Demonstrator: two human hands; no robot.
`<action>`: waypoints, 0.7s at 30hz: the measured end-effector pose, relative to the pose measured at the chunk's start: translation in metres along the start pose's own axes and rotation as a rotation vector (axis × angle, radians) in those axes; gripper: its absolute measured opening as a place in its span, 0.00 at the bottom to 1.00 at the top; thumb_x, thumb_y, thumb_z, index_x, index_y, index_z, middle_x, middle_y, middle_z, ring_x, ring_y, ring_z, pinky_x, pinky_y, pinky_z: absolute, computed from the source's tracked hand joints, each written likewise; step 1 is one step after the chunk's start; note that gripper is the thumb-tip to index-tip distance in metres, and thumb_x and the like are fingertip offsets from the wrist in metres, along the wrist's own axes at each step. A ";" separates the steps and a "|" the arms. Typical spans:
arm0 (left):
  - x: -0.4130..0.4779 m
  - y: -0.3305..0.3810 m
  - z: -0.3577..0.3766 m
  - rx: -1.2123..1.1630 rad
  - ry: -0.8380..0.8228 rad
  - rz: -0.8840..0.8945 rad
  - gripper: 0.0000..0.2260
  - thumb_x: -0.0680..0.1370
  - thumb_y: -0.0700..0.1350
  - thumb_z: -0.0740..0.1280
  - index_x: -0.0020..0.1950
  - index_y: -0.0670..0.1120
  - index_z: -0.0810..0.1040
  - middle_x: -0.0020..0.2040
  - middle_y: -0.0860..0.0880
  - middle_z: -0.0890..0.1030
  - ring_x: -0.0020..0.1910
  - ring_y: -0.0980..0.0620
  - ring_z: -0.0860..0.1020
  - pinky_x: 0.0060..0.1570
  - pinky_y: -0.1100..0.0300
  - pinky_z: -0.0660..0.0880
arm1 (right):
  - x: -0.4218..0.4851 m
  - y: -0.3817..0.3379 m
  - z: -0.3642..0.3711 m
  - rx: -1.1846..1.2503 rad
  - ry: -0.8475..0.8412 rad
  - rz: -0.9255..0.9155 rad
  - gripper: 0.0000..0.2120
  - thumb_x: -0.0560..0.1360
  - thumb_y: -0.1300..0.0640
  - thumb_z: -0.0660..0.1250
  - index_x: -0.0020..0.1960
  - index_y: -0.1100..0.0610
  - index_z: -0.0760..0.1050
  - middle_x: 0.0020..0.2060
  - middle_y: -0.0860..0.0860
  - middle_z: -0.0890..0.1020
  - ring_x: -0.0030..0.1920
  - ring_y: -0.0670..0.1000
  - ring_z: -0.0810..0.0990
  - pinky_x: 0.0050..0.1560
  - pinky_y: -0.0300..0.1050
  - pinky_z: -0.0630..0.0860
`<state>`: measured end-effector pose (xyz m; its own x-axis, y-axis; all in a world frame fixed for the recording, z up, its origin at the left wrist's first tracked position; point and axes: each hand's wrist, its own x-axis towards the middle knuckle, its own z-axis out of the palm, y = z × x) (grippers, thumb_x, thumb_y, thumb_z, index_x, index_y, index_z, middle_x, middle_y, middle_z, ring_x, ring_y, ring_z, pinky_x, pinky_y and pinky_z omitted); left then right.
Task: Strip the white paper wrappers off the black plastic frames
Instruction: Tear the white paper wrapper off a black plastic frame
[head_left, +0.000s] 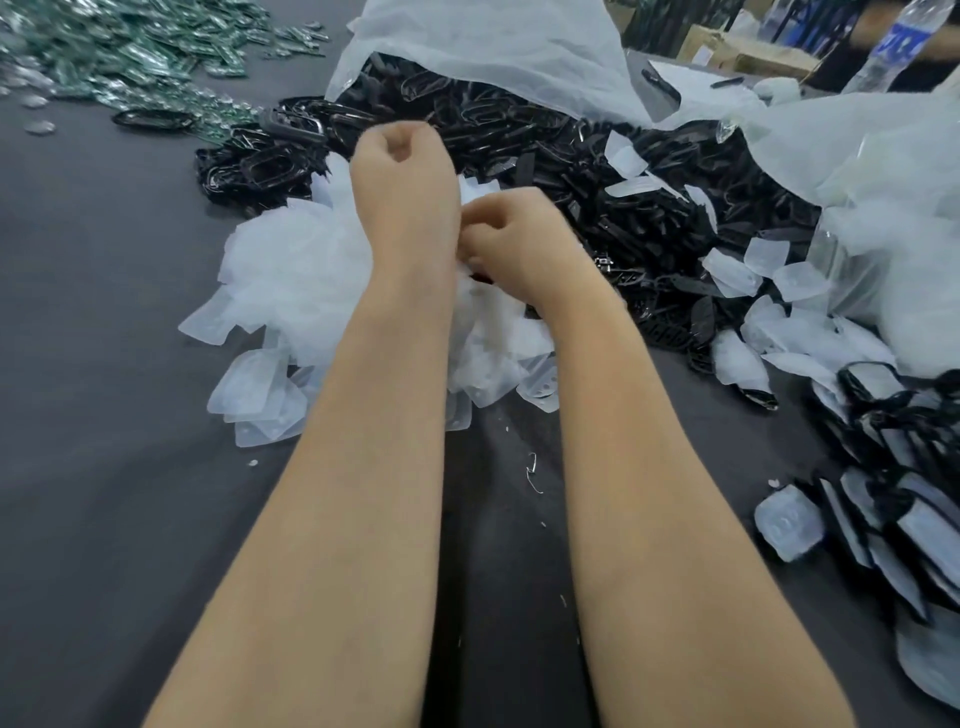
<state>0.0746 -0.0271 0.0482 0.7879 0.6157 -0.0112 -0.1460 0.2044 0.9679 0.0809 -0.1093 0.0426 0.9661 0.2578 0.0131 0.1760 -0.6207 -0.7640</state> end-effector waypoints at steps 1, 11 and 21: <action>-0.002 -0.003 -0.001 0.017 -0.016 -0.009 0.05 0.79 0.39 0.60 0.46 0.48 0.72 0.42 0.51 0.74 0.39 0.55 0.71 0.43 0.64 0.68 | 0.003 0.006 -0.002 -0.058 0.161 0.035 0.14 0.76 0.65 0.58 0.52 0.55 0.81 0.48 0.50 0.82 0.43 0.45 0.79 0.44 0.33 0.75; -0.017 0.002 0.006 -0.019 -0.139 -0.011 0.06 0.79 0.39 0.58 0.46 0.48 0.72 0.41 0.52 0.80 0.39 0.57 0.79 0.48 0.61 0.76 | 0.014 0.027 0.005 -0.517 0.331 0.371 0.15 0.76 0.54 0.64 0.62 0.53 0.72 0.67 0.57 0.67 0.68 0.59 0.61 0.67 0.54 0.59; -0.025 0.001 0.003 0.015 -0.140 -0.012 0.08 0.79 0.38 0.58 0.44 0.48 0.72 0.41 0.52 0.79 0.42 0.55 0.79 0.47 0.61 0.77 | 0.002 0.041 -0.002 -0.374 0.579 0.154 0.11 0.80 0.59 0.55 0.53 0.54 0.76 0.44 0.48 0.80 0.53 0.52 0.76 0.69 0.53 0.57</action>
<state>0.0567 -0.0444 0.0503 0.8655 0.5008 0.0114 -0.1280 0.1990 0.9716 0.0908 -0.1361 0.0126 0.9119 -0.2244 0.3436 -0.0180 -0.8582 -0.5129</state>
